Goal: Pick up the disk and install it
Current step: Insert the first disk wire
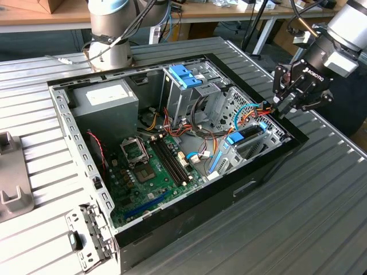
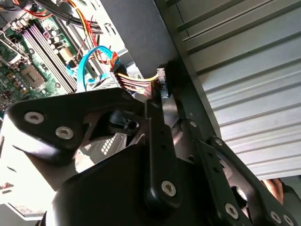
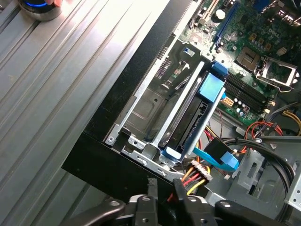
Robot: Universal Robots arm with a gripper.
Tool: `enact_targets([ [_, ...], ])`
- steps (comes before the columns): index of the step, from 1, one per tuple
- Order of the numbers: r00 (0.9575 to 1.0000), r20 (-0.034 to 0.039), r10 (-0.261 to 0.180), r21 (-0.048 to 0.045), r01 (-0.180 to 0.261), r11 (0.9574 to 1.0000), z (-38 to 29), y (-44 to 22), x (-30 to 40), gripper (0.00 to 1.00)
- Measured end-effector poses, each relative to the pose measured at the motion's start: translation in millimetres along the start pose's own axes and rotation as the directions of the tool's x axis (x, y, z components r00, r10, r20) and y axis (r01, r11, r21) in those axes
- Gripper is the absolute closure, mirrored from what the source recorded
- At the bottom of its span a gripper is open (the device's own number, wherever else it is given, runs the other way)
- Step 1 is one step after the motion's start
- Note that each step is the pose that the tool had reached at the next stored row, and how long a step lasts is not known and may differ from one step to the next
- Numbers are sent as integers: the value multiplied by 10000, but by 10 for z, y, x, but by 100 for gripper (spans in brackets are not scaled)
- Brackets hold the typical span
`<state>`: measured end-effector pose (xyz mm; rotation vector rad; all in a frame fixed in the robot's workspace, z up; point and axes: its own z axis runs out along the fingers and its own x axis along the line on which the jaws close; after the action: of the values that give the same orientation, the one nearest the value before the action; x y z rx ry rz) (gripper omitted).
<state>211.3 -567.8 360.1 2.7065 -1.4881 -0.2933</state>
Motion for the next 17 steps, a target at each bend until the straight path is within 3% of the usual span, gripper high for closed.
enact_targets([
  [2,10000,0,-2,0,2,10000,0,0,0,81],
  [13,10000,1,-9,1,9,10000,1,1,-1,81],
  [17,10000,-2,-7,0,7,10000,23,105,-65,81],
])
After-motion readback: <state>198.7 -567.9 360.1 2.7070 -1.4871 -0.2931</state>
